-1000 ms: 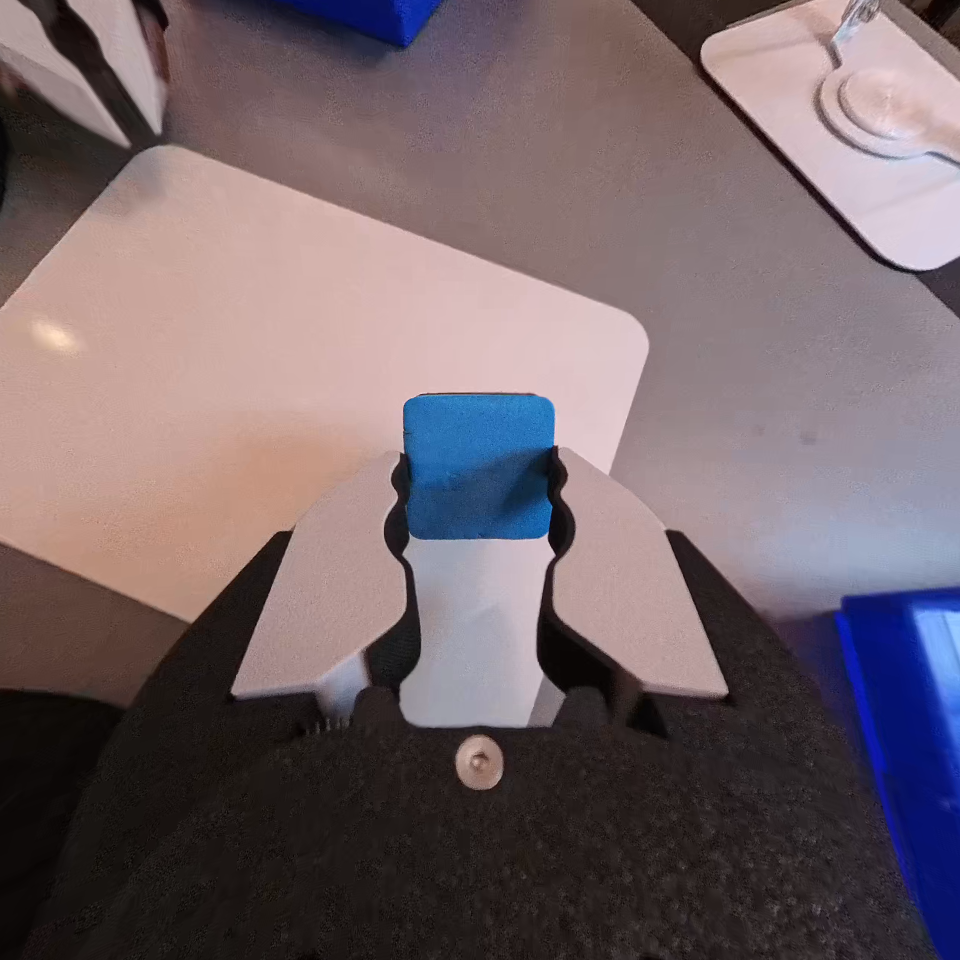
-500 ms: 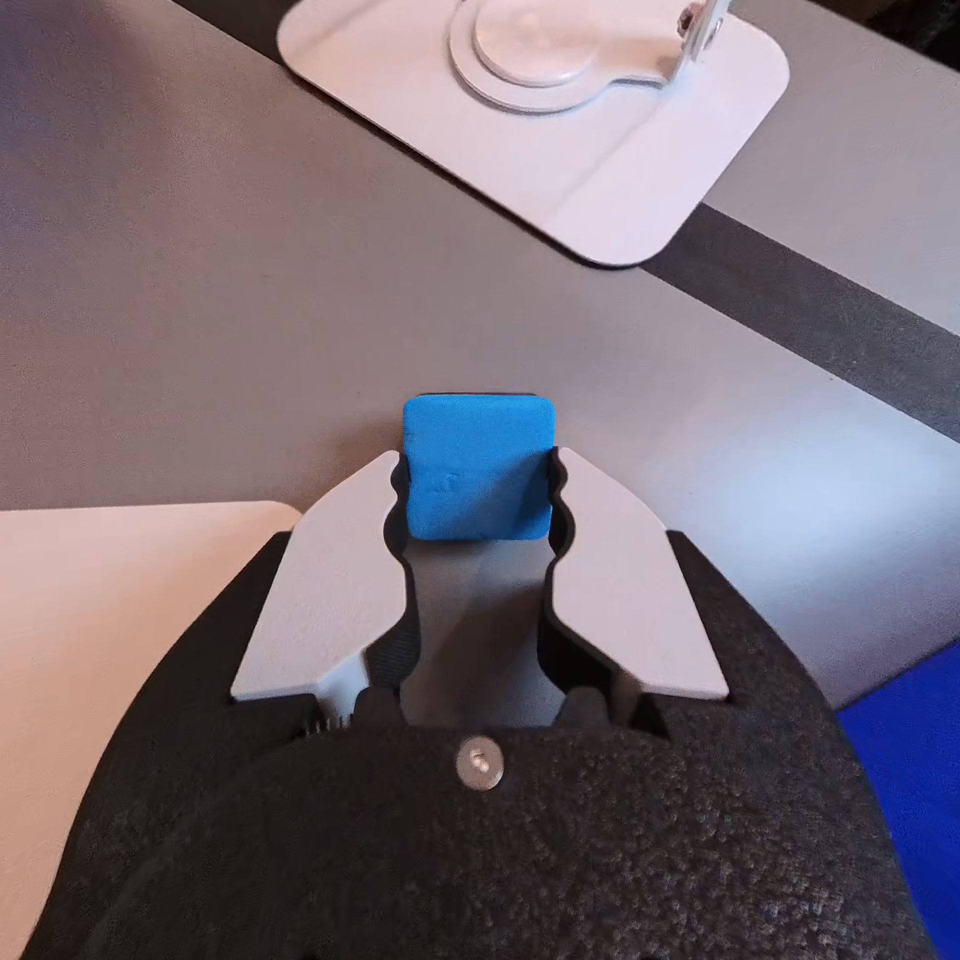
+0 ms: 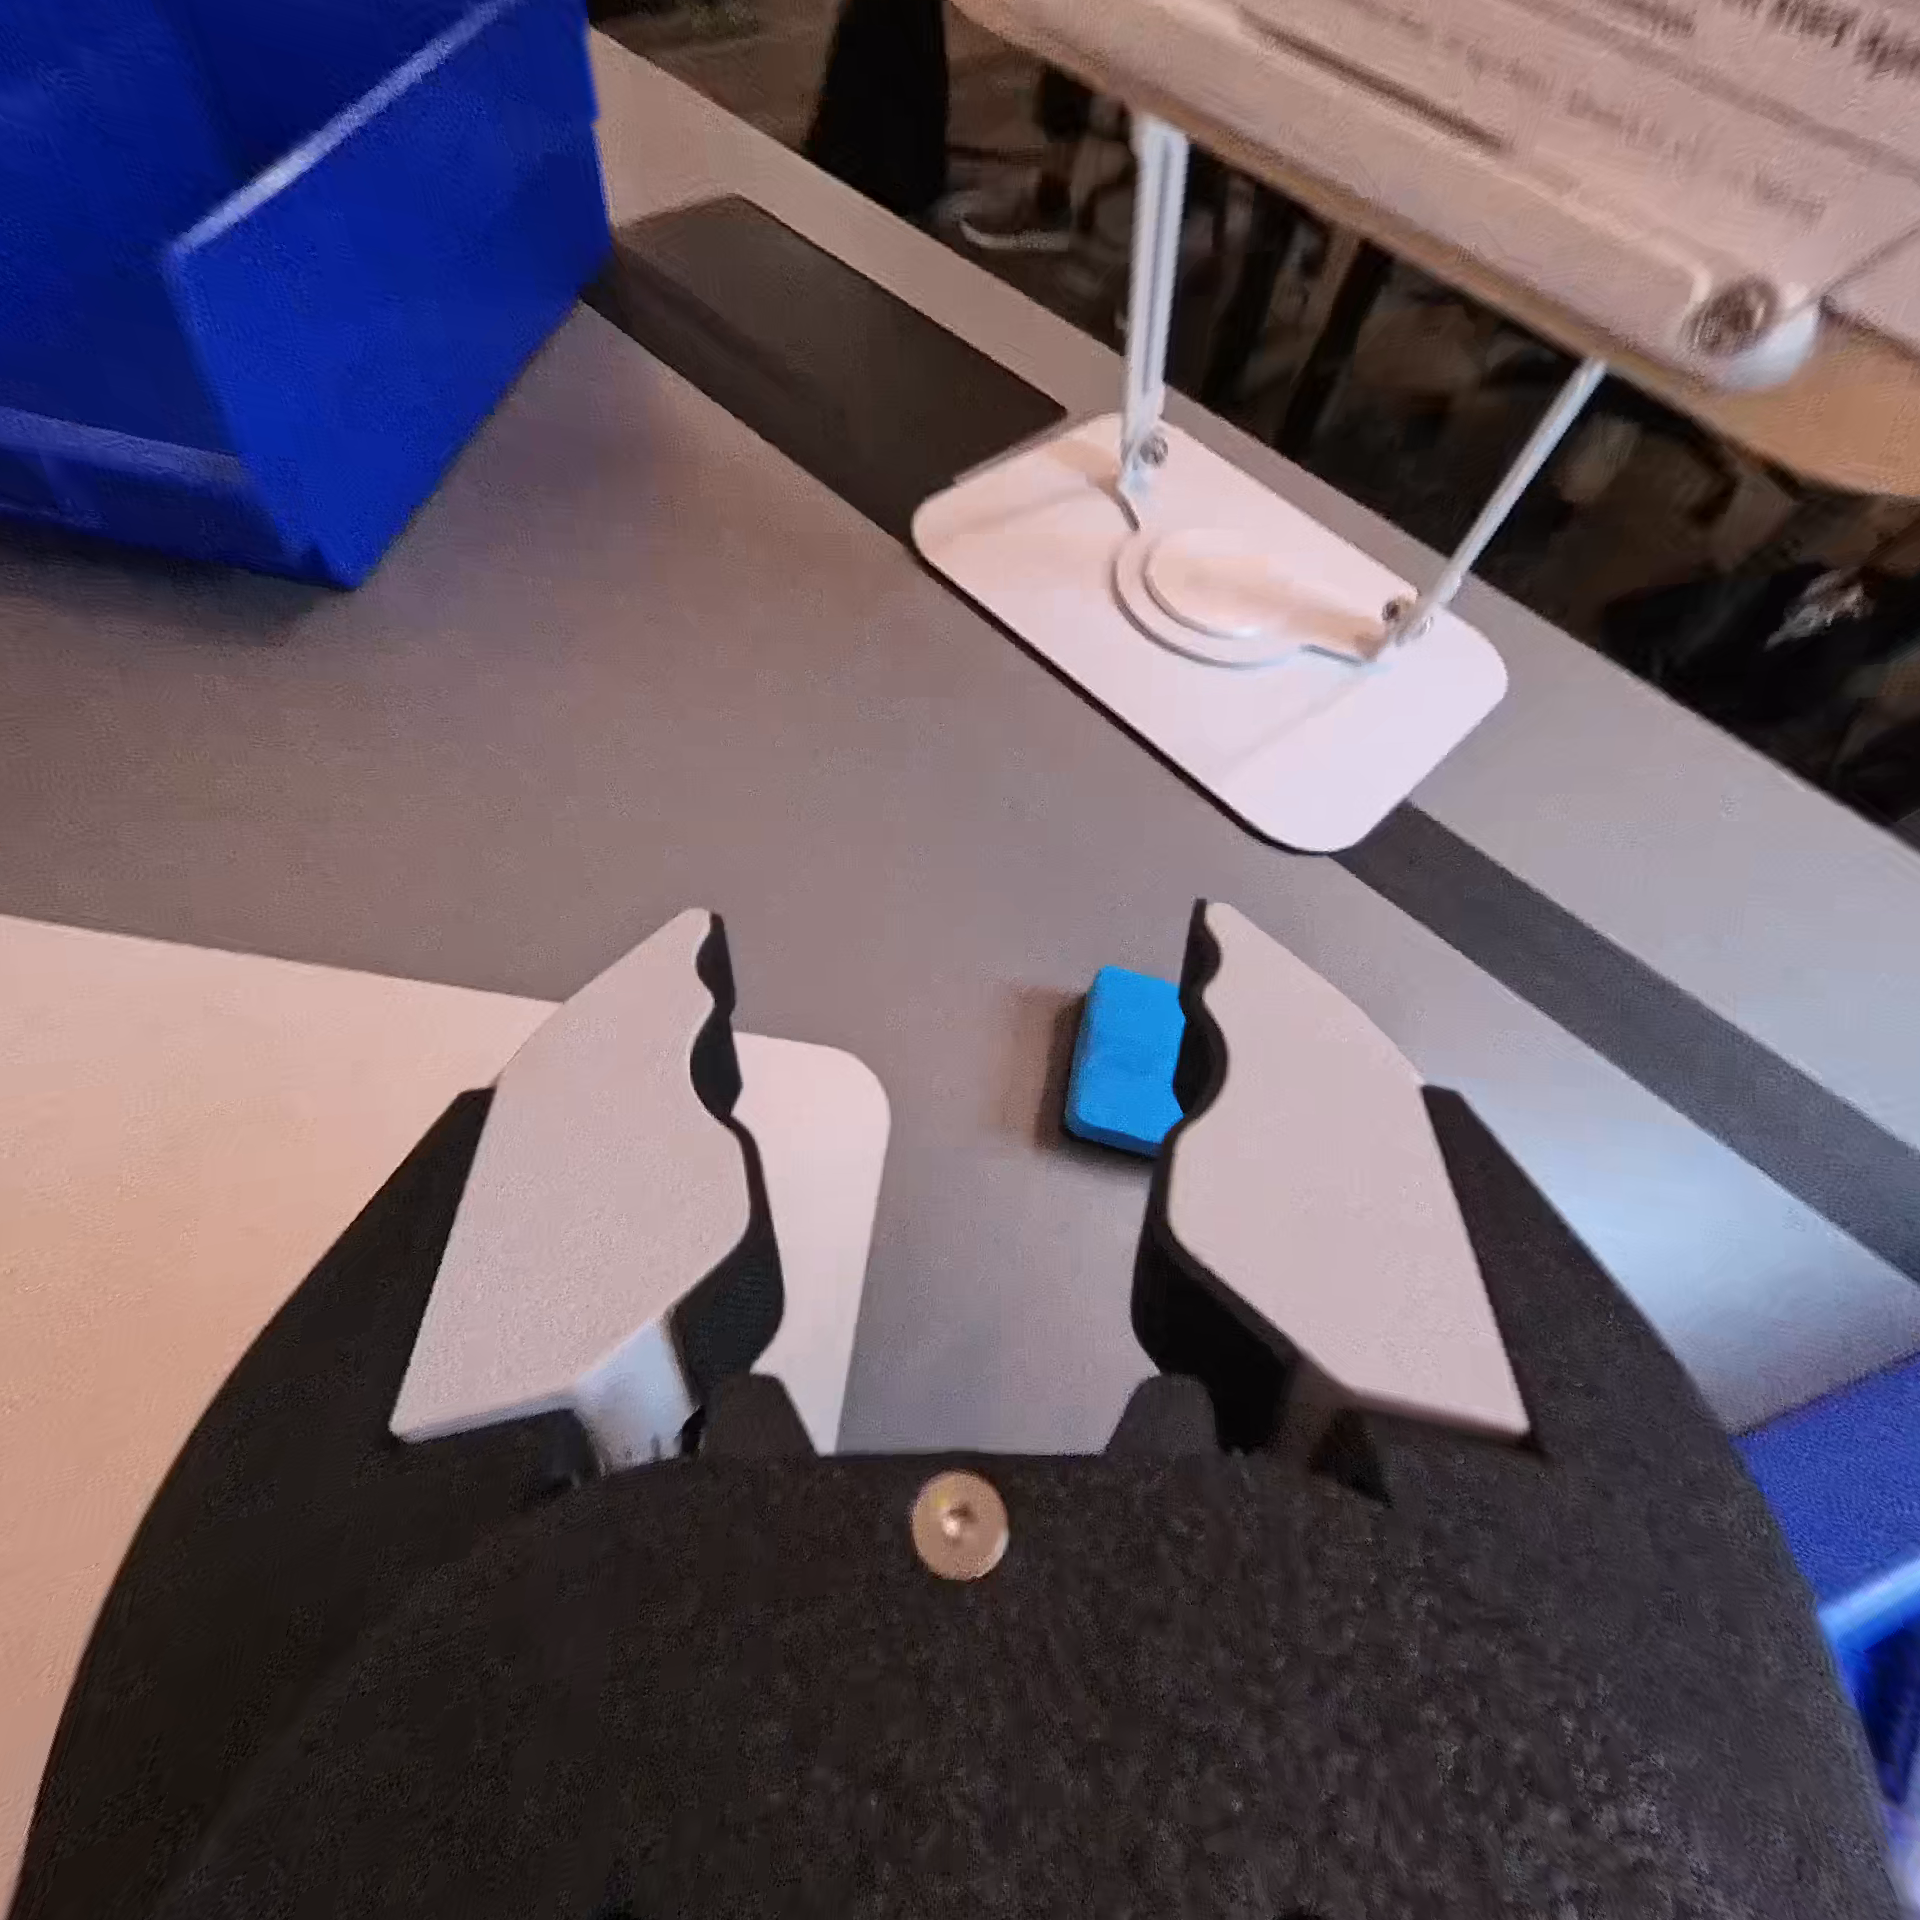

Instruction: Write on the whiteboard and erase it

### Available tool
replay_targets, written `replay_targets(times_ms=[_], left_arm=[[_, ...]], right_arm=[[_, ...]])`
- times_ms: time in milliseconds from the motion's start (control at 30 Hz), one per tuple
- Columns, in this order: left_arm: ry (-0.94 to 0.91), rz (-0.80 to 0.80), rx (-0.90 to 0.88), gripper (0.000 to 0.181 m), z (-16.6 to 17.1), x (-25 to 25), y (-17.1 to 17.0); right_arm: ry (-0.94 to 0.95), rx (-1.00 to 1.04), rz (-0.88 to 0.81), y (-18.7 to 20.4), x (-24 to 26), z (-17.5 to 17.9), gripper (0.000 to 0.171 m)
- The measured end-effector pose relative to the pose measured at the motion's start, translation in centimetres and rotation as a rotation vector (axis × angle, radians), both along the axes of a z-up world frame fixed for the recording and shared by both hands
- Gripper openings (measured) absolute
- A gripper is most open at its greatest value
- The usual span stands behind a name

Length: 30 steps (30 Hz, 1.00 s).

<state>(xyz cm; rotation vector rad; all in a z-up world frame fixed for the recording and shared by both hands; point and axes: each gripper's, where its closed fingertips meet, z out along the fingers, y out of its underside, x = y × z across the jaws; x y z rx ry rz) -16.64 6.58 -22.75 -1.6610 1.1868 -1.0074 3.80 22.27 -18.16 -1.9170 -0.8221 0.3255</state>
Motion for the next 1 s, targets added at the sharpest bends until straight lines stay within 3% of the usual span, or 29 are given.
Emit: replay_targets(times_ms=[67,200,333,467,600,1000], left_arm=[[-0.001,0.002,0.004,0.024,0.0,0.0,0.0],[-0.010,0.014,0.004,0.024,0.1,-0.1,0.1],[-0.034,0.034,0.007,0.027,0.5,-0.3,0.4],[-0.084,0.030,-0.020,0.030,1.0,-0.2,0.4],[-0.061,0.012,-0.011,0.033,0.8,0.1,0.2],[0.024,0.129,0.140,0.044,1.4,-1.6,1.5]], right_arm=[[-0.018,0.070,0.086,-2.5,0.1,1.7,0.089],[-0.065,0.120,0.074,-5.7,3.9,2.4,0.099],[-0.040,0.149,-0.031,-7.5,10.4,1.4,0.086],[-0.109,0.149,-0.122,-8.3,17.0,-1.1,0.054],[-0.324,0.099,-0.206,-8.0,21.6,-3.3,0.062],[-0.604,0.010,-0.251,-7.7,24.1,-7.0,0.057]])
